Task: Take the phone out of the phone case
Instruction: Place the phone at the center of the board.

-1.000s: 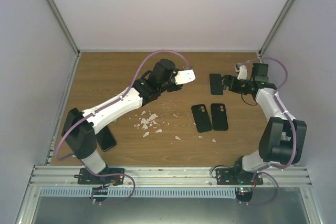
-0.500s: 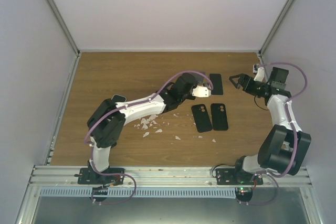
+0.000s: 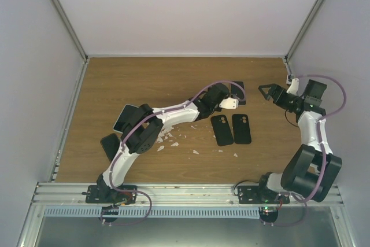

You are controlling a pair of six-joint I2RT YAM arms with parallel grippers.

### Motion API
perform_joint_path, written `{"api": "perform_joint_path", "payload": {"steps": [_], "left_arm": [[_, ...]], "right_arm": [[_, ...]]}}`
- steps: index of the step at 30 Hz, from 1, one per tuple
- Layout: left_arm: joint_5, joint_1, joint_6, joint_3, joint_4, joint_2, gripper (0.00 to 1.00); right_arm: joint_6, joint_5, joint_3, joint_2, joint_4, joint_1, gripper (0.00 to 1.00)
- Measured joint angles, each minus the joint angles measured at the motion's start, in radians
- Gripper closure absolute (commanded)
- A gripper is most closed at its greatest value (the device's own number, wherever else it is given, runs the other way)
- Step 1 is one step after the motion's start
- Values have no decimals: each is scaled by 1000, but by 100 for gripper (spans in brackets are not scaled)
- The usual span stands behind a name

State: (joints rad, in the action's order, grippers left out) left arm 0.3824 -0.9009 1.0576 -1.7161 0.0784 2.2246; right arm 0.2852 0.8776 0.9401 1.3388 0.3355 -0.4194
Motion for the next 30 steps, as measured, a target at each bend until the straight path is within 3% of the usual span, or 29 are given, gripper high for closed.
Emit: {"api": "perform_joint_path", "payload": {"steps": [19, 22, 26, 30], "left_arm": [[64, -6, -12, -99, 42, 115, 87], [64, -13, -17, -101, 47, 121, 83], [61, -21, -30, -101, 58, 132, 71], [51, -25, -48, -101, 82, 140, 67]], "right_arm": [[33, 16, -46, -47, -41, -8, 1], [37, 16, -53, -54, -47, -9, 0], [38, 16, -60, -64, -48, -11, 0], [39, 16, -60, -64, -49, -14, 0]]}}
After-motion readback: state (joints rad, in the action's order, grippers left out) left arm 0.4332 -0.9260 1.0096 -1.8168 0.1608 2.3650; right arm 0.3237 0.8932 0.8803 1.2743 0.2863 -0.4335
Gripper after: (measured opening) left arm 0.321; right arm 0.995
